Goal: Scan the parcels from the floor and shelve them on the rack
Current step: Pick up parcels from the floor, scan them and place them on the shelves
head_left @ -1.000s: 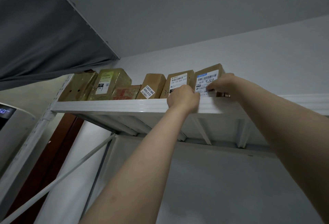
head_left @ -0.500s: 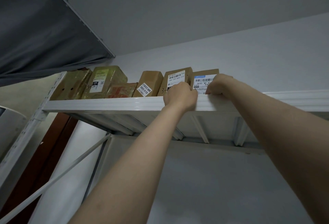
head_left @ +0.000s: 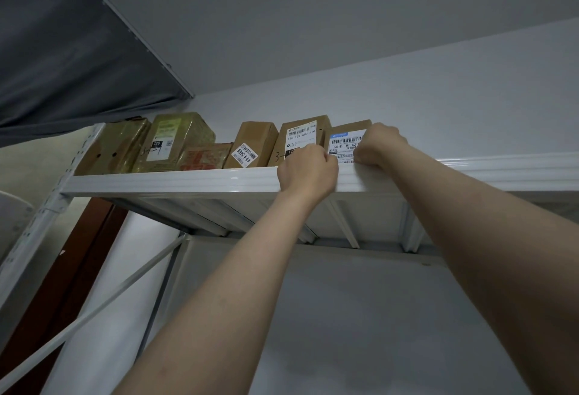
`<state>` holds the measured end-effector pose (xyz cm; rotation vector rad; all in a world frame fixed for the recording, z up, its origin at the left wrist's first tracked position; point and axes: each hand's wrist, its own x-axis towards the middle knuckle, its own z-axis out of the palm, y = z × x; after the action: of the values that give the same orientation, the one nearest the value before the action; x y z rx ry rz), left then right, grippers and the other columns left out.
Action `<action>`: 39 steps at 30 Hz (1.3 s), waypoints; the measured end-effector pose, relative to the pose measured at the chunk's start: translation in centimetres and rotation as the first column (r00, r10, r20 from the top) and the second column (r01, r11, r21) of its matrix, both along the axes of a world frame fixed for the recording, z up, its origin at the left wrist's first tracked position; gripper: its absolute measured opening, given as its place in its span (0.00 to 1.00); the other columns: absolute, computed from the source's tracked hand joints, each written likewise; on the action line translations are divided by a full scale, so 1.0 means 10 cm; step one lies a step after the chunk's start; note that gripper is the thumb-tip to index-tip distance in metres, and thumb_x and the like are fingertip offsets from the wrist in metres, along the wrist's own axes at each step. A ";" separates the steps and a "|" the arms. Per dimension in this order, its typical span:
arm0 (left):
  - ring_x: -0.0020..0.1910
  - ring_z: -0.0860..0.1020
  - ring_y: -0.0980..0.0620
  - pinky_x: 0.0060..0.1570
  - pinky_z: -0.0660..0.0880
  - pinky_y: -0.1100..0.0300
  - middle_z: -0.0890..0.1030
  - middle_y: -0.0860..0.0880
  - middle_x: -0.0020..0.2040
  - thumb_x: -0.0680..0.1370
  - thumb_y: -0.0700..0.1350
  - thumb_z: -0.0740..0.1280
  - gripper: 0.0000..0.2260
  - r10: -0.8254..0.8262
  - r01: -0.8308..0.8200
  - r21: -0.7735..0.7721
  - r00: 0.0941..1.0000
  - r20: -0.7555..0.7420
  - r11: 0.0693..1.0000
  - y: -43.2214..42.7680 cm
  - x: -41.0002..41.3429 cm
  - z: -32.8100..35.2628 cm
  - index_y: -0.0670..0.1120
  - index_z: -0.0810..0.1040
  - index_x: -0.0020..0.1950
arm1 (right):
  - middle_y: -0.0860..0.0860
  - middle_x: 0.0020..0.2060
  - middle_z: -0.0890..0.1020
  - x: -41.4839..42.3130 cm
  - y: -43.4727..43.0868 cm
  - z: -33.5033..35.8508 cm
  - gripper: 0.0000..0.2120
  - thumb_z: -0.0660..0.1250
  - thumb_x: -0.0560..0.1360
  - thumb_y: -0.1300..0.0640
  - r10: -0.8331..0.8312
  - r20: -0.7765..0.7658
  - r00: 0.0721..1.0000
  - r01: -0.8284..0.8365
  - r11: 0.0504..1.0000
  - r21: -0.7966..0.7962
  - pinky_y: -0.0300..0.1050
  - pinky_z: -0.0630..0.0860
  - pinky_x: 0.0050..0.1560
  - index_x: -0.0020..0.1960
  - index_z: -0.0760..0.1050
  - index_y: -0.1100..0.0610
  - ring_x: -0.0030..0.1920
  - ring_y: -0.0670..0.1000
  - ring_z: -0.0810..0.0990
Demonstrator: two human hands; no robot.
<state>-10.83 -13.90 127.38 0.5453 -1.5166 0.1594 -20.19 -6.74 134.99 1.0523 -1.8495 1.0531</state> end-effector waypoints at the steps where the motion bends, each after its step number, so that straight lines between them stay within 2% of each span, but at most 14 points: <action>1: 0.45 0.77 0.44 0.38 0.65 0.57 0.82 0.47 0.46 0.82 0.46 0.57 0.15 0.001 -0.001 0.000 1.000 0.000 1.000 0.00 0.00 -0.01 0.43 0.82 0.47 | 0.59 0.64 0.74 0.01 0.01 -0.01 0.18 0.66 0.77 0.58 -0.005 -0.003 1.000 0.005 1.000 0.000 0.45 0.70 0.52 0.66 0.70 0.59 0.62 0.60 0.76; 4: 0.46 0.78 0.43 0.38 0.67 0.56 0.82 0.46 0.45 0.82 0.46 0.58 0.15 -0.018 0.018 0.006 1.000 -0.005 1.000 0.01 0.00 -0.02 0.43 0.82 0.45 | 0.59 0.65 0.73 0.02 0.03 -0.04 0.20 0.66 0.77 0.58 -0.017 -0.010 1.000 0.017 1.000 0.001 0.45 0.69 0.52 0.67 0.69 0.60 0.64 0.61 0.75; 8: 0.49 0.78 0.44 0.41 0.69 0.55 0.83 0.47 0.49 0.83 0.48 0.57 0.15 -0.068 0.068 0.013 0.998 -0.015 0.998 0.03 0.00 -0.05 0.44 0.83 0.49 | 0.58 0.63 0.75 0.05 0.06 -0.11 0.20 0.68 0.76 0.58 -0.006 -0.044 0.999 0.004 0.999 -0.045 0.45 0.68 0.50 0.66 0.70 0.60 0.63 0.61 0.76; 11: 0.50 0.78 0.47 0.44 0.72 0.54 0.83 0.49 0.51 0.84 0.48 0.58 0.14 -0.167 0.169 0.010 0.983 -0.079 0.986 0.07 0.03 -0.12 0.45 0.82 0.53 | 0.60 0.60 0.77 0.12 0.10 -0.25 0.16 0.68 0.74 0.59 -0.005 -0.169 0.986 -0.020 0.990 -0.143 0.47 0.69 0.49 0.60 0.74 0.61 0.61 0.63 0.75; 14: 0.48 0.75 0.49 0.42 0.65 0.56 0.78 0.50 0.48 0.84 0.47 0.60 0.08 -0.218 0.220 -0.009 0.959 -0.181 0.975 0.15 0.08 -0.23 0.46 0.75 0.51 | 0.60 0.58 0.78 0.23 0.12 -0.50 0.13 0.66 0.73 0.57 -0.010 -0.362 0.932 -0.072 0.975 -0.212 0.50 0.70 0.52 0.57 0.76 0.61 0.60 0.62 0.73; 16: 0.48 0.75 0.48 0.42 0.64 0.56 0.77 0.49 0.49 0.84 0.47 0.59 0.07 -0.185 0.185 -0.018 0.963 -0.197 0.983 0.20 0.13 -0.31 0.46 0.71 0.48 | 0.59 0.55 0.79 0.29 0.10 -0.71 0.11 0.65 0.74 0.56 0.027 -0.499 0.866 -0.142 0.971 -0.194 0.52 0.70 0.55 0.53 0.77 0.60 0.59 0.61 0.74; 18: 0.51 0.75 0.46 0.44 0.64 0.55 0.77 0.46 0.52 0.84 0.47 0.59 0.08 -0.121 0.122 -0.003 0.978 -0.168 0.992 0.23 0.21 -0.41 0.45 0.72 0.48 | 0.57 0.52 0.80 0.33 0.06 -0.94 0.08 0.63 0.75 0.57 0.095 -0.592 0.801 -0.216 0.966 -0.138 0.53 0.69 0.53 0.51 0.77 0.59 0.56 0.60 0.75; 20: 0.53 0.75 0.44 0.45 0.66 0.53 0.78 0.44 0.55 0.84 0.47 0.59 0.09 -0.061 0.065 0.026 0.989 -0.138 0.998 0.23 0.31 -0.54 0.43 0.74 0.49 | 0.56 0.49 0.80 0.36 0.05 -1.17 0.06 0.64 0.75 0.57 0.159 -0.623 0.766 -0.296 0.947 -0.122 0.53 0.69 0.50 0.49 0.76 0.58 0.53 0.59 0.75; 23: 0.51 0.75 0.43 0.47 0.69 0.51 0.78 0.43 0.53 0.83 0.47 0.60 0.08 -0.015 0.024 0.083 0.995 -0.100 0.996 0.28 0.48 -0.84 0.45 0.72 0.46 | 0.55 0.47 0.80 0.40 0.06 -1.56 0.05 0.65 0.73 0.58 0.258 -0.631 0.731 -0.389 0.918 -0.075 0.52 0.68 0.46 0.48 0.76 0.58 0.50 0.60 0.76; 27: 0.49 0.75 0.47 0.44 0.64 0.56 0.78 0.46 0.52 0.82 0.45 0.61 0.08 -0.026 0.050 0.252 0.995 -0.097 0.966 0.37 0.58 -1.51 0.42 0.76 0.49 | 0.55 0.47 0.80 0.48 0.10 -2.25 0.05 0.66 0.72 0.59 0.474 -0.485 0.735 -0.527 0.849 0.030 0.50 0.70 0.41 0.48 0.76 0.57 0.50 0.59 0.78; 31: 0.52 0.79 0.44 0.48 0.74 0.52 0.81 0.43 0.54 0.82 0.45 0.61 0.10 -0.038 0.075 0.468 0.995 -0.090 0.881 0.48 0.64 -2.48 0.41 0.79 0.53 | 0.54 0.48 0.81 0.54 0.14 -3.19 0.06 0.67 0.72 0.59 0.604 -0.222 0.765 -0.596 0.795 0.111 0.49 0.73 0.41 0.48 0.76 0.56 0.47 0.58 0.80; 34: 0.52 0.79 0.44 0.50 0.75 0.51 0.81 0.44 0.55 0.82 0.46 0.59 0.11 0.015 0.001 0.627 1.000 -0.022 0.779 0.61 0.84 -3.48 0.42 0.78 0.54 | 0.50 0.45 0.80 0.72 0.19 -4.18 0.05 0.67 0.72 0.60 0.691 -0.031 0.722 -0.674 0.712 0.199 0.46 0.70 0.41 0.47 0.76 0.55 0.45 0.55 0.79; 36: 0.53 0.79 0.43 0.50 0.74 0.51 0.81 0.42 0.55 0.82 0.45 0.59 0.10 0.019 -0.035 0.720 0.999 0.030 0.693 0.73 1.02 -4.20 0.41 0.77 0.53 | 0.50 0.43 0.79 0.90 0.26 -4.92 0.05 0.67 0.71 0.61 0.719 0.129 0.683 -0.724 0.642 0.254 0.47 0.72 0.40 0.46 0.75 0.56 0.43 0.54 0.78; 39: 0.51 0.78 0.42 0.49 0.74 0.50 0.80 0.40 0.54 0.82 0.47 0.59 0.08 -0.006 -0.105 0.863 0.992 0.124 0.495 0.94 1.37 -5.30 0.44 0.73 0.49 | 0.52 0.40 0.79 1.19 0.45 -6.04 0.05 0.67 0.69 0.62 0.695 0.377 0.613 -0.787 0.493 0.371 0.47 0.72 0.38 0.44 0.73 0.55 0.40 0.54 0.78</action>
<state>2.89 -4.52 74.39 1.4245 -1.6241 -0.6116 -8.32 -2.22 74.61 2.3190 -1.8657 1.1610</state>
